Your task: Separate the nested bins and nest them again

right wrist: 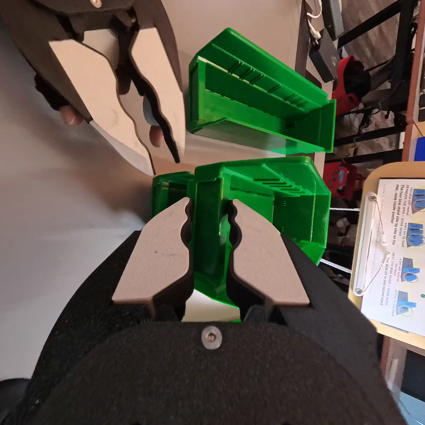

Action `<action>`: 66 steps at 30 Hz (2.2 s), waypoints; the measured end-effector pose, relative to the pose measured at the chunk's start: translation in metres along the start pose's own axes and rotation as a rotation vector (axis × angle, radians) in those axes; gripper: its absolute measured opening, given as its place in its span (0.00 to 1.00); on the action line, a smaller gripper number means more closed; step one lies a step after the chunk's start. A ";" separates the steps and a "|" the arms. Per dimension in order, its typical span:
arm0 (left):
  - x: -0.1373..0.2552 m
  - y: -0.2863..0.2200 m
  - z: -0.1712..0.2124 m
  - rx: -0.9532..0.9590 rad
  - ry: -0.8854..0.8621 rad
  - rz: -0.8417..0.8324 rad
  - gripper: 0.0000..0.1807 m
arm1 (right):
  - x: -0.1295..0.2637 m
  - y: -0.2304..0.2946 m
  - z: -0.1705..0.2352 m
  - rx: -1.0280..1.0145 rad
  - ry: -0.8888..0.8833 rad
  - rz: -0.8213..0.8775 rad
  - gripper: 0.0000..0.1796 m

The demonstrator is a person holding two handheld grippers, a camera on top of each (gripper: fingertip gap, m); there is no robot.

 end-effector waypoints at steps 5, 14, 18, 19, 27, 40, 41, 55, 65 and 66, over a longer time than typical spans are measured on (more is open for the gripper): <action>-0.011 -0.006 -0.009 0.059 -0.026 0.064 0.16 | -0.013 0.016 0.004 0.039 0.023 -0.004 0.16; -0.013 -0.010 -0.011 0.123 -0.037 0.095 0.14 | -0.032 0.025 0.021 0.041 0.122 -0.001 0.32; -0.012 -0.014 -0.012 0.145 -0.041 0.124 0.14 | -0.048 0.037 0.030 0.025 0.185 -0.042 0.32; -0.012 -0.014 -0.012 0.146 -0.041 0.126 0.14 | -0.052 0.038 0.035 0.044 0.217 -0.021 0.31; -0.003 -0.004 -0.013 0.115 -0.055 0.087 0.14 | -0.054 0.035 0.044 0.022 0.265 0.004 0.19; 0.005 0.014 0.003 0.075 0.005 -0.010 0.14 | -0.027 0.000 0.020 -0.086 0.190 -0.063 0.19; 0.004 0.014 0.004 0.065 0.013 -0.012 0.14 | -0.026 -0.003 0.018 -0.097 0.184 -0.068 0.19; 0.000 0.022 0.019 0.041 0.089 -0.074 0.10 | -0.006 -0.010 0.000 -0.067 0.130 -0.181 0.20; -0.002 0.028 0.026 -0.020 0.135 -0.146 0.10 | 0.002 -0.003 -0.012 -0.013 0.120 -0.170 0.20; -0.003 0.028 0.026 -0.023 0.135 -0.150 0.10 | 0.001 -0.003 -0.013 -0.004 0.122 -0.166 0.20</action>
Point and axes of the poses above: each gripper's, where its closed fingertips meet, x back along the fingers, z out of its underside, y = z × x across the jaws, the point moved 2 cm from there along x, back along the fingers, and after that the axes turned 2 degrees about -z, right-handed, at the moved point
